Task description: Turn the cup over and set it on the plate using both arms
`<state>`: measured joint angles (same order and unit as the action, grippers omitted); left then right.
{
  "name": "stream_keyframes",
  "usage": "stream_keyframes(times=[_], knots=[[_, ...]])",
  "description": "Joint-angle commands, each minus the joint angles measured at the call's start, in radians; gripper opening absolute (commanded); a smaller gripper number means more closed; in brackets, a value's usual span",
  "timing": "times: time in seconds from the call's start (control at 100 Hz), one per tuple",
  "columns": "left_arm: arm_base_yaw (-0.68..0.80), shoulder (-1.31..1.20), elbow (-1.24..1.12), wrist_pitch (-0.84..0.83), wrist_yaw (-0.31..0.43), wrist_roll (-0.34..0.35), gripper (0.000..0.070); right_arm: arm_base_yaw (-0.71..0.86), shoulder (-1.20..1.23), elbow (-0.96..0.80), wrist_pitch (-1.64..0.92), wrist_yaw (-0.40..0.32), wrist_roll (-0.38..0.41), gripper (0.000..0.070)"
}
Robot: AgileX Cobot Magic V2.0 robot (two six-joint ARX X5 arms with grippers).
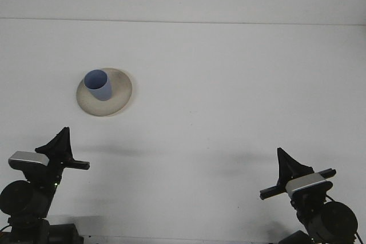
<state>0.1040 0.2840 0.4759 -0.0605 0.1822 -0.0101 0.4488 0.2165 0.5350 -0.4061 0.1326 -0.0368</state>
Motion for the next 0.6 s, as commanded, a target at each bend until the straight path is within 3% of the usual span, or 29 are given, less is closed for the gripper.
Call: stream_keyframes(times=[0.0, 0.43, 0.59], knots=[[0.000, -0.004, 0.010, 0.010, -0.001, -0.006, 0.0012, 0.003, 0.000, 0.008, 0.011, 0.000, 0.014, 0.0000], [-0.005, -0.023, 0.006, 0.016, -0.002, -0.005, 0.0012, 0.003, 0.000, 0.008, 0.010, 0.000, 0.014, 0.0000], [-0.076, -0.051, -0.077, 0.074, -0.137, 0.079, 0.0013, 0.003, 0.000, 0.008, 0.011, -0.001, 0.014, 0.0000]])
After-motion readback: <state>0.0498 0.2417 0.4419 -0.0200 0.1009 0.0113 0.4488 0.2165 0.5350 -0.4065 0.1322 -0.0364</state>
